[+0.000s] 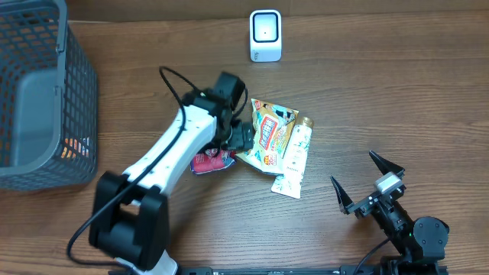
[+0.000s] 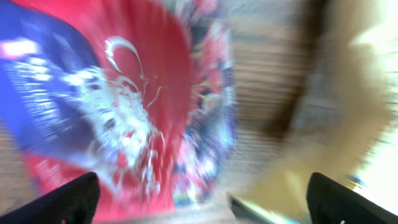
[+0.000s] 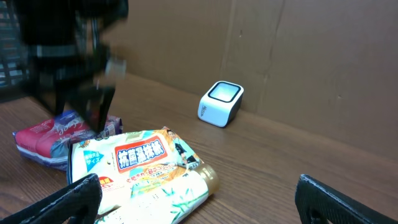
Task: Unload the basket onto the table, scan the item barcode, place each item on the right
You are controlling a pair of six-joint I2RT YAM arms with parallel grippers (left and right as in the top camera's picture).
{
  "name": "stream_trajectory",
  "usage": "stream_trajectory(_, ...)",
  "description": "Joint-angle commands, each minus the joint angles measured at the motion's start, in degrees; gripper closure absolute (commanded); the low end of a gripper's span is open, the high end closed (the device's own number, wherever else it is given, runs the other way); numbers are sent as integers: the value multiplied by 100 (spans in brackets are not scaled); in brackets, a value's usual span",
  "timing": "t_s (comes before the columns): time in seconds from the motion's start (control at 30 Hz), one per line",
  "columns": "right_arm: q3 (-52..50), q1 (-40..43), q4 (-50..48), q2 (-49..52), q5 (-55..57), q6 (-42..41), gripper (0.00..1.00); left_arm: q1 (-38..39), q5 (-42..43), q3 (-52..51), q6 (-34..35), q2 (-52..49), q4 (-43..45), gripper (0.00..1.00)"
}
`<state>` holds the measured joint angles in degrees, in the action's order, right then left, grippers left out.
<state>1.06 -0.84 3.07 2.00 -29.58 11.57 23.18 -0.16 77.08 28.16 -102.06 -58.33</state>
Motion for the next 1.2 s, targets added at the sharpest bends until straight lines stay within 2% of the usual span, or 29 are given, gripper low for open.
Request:
stream_trajectory(0.0,-61,-13,-13,-20,22,-48,0,-35,105,1281,11,857,-391,0)
stream_trajectory(0.2,-61,-13,-13,-20,22,-48,0,-754,-269,3541,-166,1399,-1471,0)
stream_trajectory(0.27,-61,-13,-13,-20,22,-48,0,-1272,-402,4201,-225,1434,-1790,0)
stream_trajectory(0.37,-61,-13,-13,-20,22,-48,0,-2452,-354,4937,-223,1434,-2151,0)
stream_trajectory(0.57,-61,-13,-13,-20,22,-48,0,-5119,651,5080,-151,1281,-2216,0)
stream_trajectory(0.7,-61,-13,-13,-20,22,-48,0,-6164,885,5080,-155,892,-2052,0)
stream_trajectory(0.83,-61,-13,-13,-20,22,-48,0,-6625,920,5080,-424,393,-1982,0)
stream_trajectory(1.03,-61,-13,-13,-20,22,-48,0,-6708,706,5080,-1145,-350,-2044,0)
stream_trajectory(1.1,-61,-11,-13,-20,22,-48,0,-6708,428,5077,-962,-621,-2140,0)
stream_trajectory(1.17,-61,-11,-13,-20,22,-48,0,-6714,184,5077,-501,-953,-2269,0)
